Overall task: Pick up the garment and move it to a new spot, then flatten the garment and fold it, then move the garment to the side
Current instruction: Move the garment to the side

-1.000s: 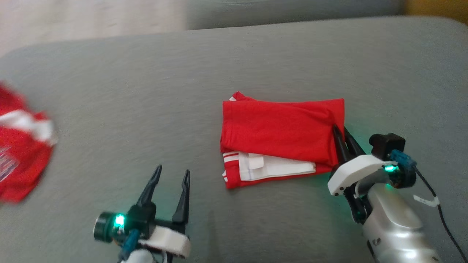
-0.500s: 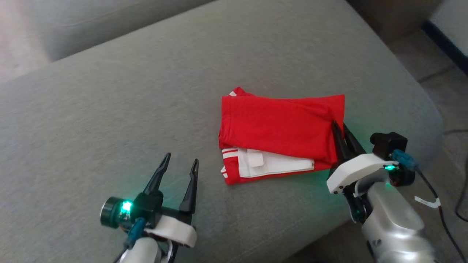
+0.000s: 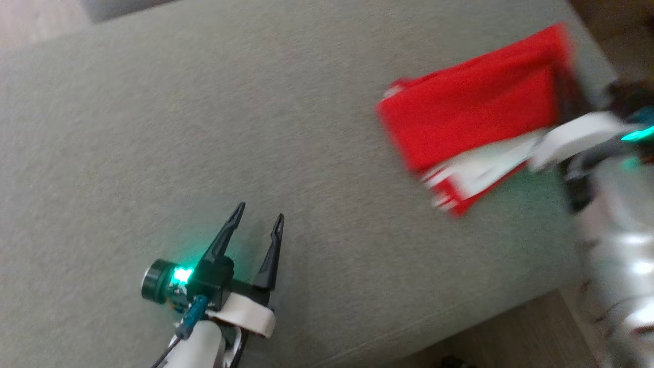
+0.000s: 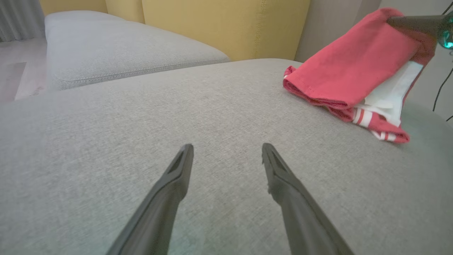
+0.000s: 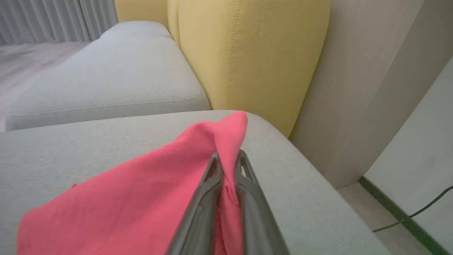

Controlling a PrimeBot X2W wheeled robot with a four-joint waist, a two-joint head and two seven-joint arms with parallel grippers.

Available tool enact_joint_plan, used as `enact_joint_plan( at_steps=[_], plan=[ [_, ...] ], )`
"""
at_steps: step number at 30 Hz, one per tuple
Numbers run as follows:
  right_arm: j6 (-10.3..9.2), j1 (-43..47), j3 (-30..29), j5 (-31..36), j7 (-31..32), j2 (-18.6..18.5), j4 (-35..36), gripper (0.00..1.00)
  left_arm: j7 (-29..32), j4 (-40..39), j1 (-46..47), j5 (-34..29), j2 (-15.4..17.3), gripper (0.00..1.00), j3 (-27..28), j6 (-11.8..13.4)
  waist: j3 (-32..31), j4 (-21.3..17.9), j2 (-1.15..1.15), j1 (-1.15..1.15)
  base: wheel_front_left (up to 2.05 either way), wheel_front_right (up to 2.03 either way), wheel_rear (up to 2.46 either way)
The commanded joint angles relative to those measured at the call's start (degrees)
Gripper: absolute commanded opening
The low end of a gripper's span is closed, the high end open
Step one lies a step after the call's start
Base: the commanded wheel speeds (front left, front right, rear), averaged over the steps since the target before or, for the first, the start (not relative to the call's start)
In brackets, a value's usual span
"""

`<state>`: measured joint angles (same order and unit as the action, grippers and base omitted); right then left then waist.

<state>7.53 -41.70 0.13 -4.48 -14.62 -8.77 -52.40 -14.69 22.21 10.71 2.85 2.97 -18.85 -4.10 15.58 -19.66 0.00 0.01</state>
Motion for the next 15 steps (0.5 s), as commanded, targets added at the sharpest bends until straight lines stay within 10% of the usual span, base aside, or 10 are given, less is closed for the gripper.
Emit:
enact_joint_plan(
  at_steps=[1, 7, 8, 15],
  plan=[
    [-0.04, -4.5, -2.9, 3.2, 0.2, -4.0, -1.3, 0.00, -0.3, -2.0, 2.5, -0.8, 0.4, 1.00, 1.7, -0.1, 3.4, 4.4, 0.00, -0.01, 0.00, 0.00, 0.00],
    [-0.04, -9.9, -14.5, 13.1, 2.1, -12.5, -5.9, 0.00, -0.3, -3.0, 4.4, -1.3, 0.7, 1.00, 2.4, -0.1, 7.0, 8.8, 0.00, -0.01, 0.00, 0.00, 0.00],
    [-0.04, -10.8, -21.2, 17.7, 2.7, -14.2, -6.3, 1.00, -0.3, -3.2, 4.9, -1.4, 0.7, 1.00, 2.7, -0.1, 7.9, 9.8, 0.00, -0.01, 0.00, 0.00, 0.00],
    [-0.04, -12.1, -26.2, 22.3, 0.0, -8.5, -3.1, 1.00, -0.3, -3.4, 4.5, -1.1, 0.6, 1.00, 3.6, 0.5, 6.6, 10.7, 0.00, -0.01, 0.00, 0.00, 0.00]
  ],
)
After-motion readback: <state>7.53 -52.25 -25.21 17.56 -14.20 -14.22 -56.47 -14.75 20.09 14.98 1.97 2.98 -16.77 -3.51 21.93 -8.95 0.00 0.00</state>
